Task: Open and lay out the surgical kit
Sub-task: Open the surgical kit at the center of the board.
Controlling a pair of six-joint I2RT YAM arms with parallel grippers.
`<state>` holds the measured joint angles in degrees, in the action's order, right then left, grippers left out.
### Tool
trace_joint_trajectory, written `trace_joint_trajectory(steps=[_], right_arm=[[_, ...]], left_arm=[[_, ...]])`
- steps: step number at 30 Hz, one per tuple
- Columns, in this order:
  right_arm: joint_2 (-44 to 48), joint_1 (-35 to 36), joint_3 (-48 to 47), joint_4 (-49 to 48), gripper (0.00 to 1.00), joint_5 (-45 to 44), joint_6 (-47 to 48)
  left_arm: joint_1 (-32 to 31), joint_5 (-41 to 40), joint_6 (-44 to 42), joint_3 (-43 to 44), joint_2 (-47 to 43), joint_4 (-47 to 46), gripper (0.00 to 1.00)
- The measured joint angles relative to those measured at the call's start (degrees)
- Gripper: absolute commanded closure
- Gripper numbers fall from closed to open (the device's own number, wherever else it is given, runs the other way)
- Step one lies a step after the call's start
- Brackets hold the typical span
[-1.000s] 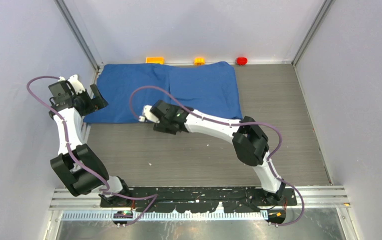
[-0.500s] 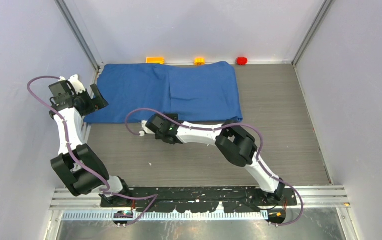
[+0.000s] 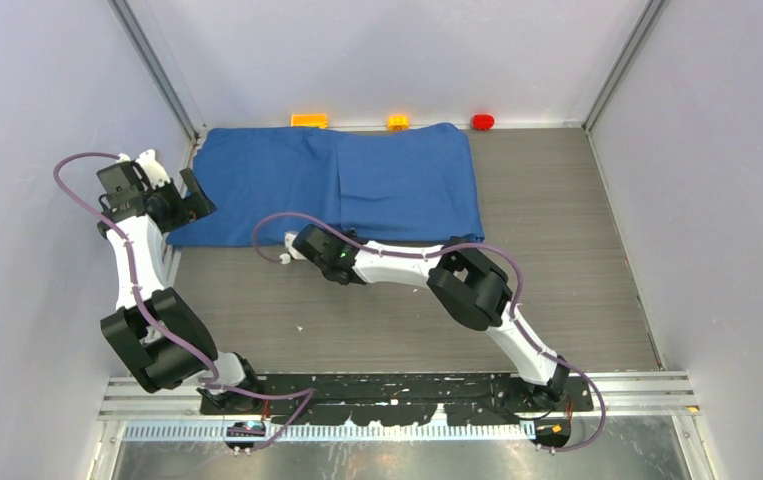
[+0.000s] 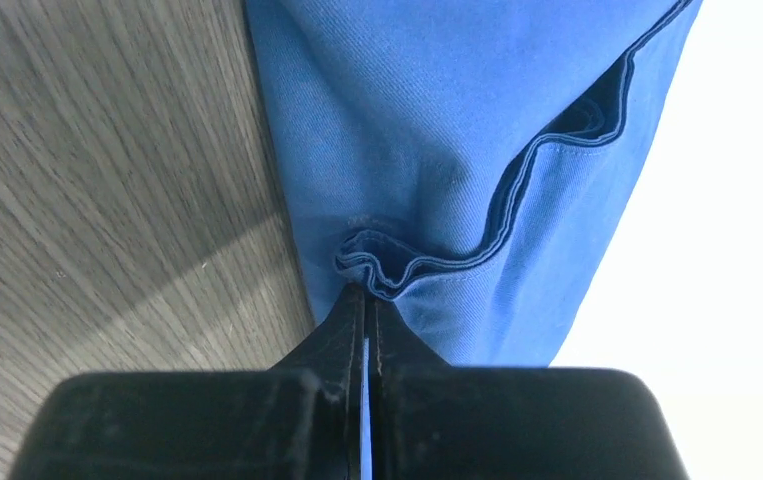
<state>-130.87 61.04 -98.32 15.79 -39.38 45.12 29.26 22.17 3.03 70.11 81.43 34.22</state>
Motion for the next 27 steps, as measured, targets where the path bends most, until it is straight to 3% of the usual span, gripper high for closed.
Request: trace_joint_trajectory(steps=[7, 12, 18, 27], right_arm=[[1.4, -0.13, 0.09, 1.29, 1.0, 1.11, -2.34], [4.55, -1.84, -3.72, 9.25, 0.99, 7.3, -9.66], [11.1, -9.25, -10.14, 16.48, 1.0, 18.12, -20.06], [15.98, -18.14, -12.2, 18.49, 0.99, 27.56, -29.62]], left_arm=[[0.0, 0.17, 0.04, 0.17, 0.02, 0.04, 0.0], [0.0, 0.57, 0.24, 1.7, 0.83, 0.35, 0.0], [-0.17, 1.92, 1.51, 3.34, 2.19, 0.37, 0.0], [-1.68, 2.95, 3.1, 3.91, 3.61, 0.39, 0.0]])
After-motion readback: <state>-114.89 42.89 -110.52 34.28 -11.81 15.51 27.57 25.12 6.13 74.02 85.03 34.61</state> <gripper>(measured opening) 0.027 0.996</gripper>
